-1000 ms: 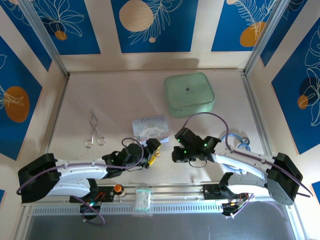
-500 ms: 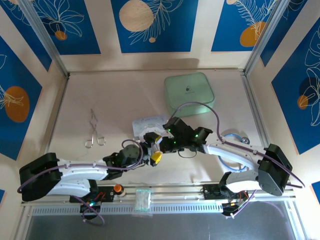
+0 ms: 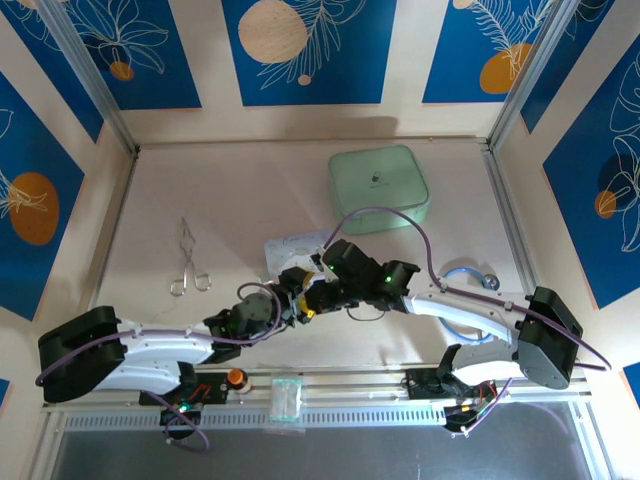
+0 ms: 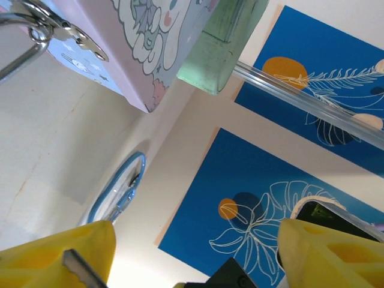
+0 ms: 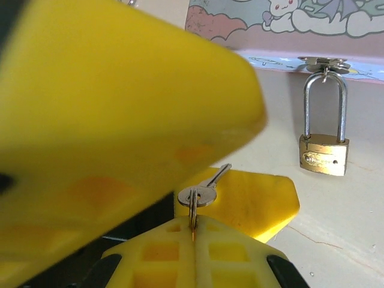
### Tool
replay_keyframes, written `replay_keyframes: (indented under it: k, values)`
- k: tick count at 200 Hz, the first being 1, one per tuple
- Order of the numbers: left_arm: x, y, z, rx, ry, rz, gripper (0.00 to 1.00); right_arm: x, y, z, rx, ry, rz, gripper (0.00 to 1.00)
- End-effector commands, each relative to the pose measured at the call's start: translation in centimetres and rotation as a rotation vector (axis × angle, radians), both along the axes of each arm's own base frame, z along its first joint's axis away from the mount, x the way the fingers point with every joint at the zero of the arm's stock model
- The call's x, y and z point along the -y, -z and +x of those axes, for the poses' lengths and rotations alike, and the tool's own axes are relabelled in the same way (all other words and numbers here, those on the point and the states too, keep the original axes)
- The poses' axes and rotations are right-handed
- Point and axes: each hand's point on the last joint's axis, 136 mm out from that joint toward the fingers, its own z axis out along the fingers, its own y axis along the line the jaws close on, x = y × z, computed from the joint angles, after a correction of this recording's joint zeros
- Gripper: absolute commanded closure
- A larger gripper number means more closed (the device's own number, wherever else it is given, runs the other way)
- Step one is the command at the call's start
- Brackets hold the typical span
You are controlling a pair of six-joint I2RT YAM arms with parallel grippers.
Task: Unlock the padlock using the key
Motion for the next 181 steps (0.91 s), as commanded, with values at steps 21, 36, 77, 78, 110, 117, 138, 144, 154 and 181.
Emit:
replay_keyframes:
  k: [21, 36, 77, 78, 110, 117, 138, 144, 154, 181]
  values:
    - [-1.0, 0.0, 0.0, -0.015, -0.039, 0.005, 0.43, 0.7, -0.9, -0.6, 0.018, -0.026, 0.011, 1.00]
    - [-1.4, -0.1, 0.0, -0.010, -0.044, 0.014, 0.49, 1.1, -0.7, -0.7, 0.017, -0.021, 0.004, 1.00]
    - [-2.2, 0.4, -0.3, -0.025, -0.051, 0.064, 0.68, 1.8, -0.6, -0.6, 0.011, -0.005, 0.007, 1.00]
    - [-2.2, 0.4, -0.2, -0.026, -0.052, 0.064, 0.69, 1.8, -0.5, -0.6, 0.011, -0.005, 0.007, 1.00]
    - [-2.1, 0.6, -0.4, -0.029, -0.035, 0.086, 0.78, 1.9, -0.5, -0.7, 0.007, -0.010, 0.007, 1.00]
    - [-2.0, 0.6, -0.4, -0.029, -0.030, 0.084, 0.79, 1.9, -0.4, -0.7, 0.008, -0.011, 0.005, 1.00]
    - [-1.7, 0.7, -0.4, -0.021, -0.022, 0.081, 0.84, 1.9, -0.6, -0.6, 0.013, -0.011, 0.010, 1.00]
    - [-1.6, 0.8, -0.4, -0.019, -0.017, 0.081, 0.85, 1.9, -0.6, -0.6, 0.014, -0.011, 0.011, 1.00]
    - [-1.5, 0.8, -0.3, -0.015, -0.012, 0.082, 0.89, 1.9, -0.6, -0.6, 0.014, -0.010, 0.011, 1.00]
    - [-0.9, 0.2, -0.2, 0.015, 0.005, 0.068, 0.97, 2.0, -0.4, -0.7, 0.011, -0.007, 0.007, 1.00]
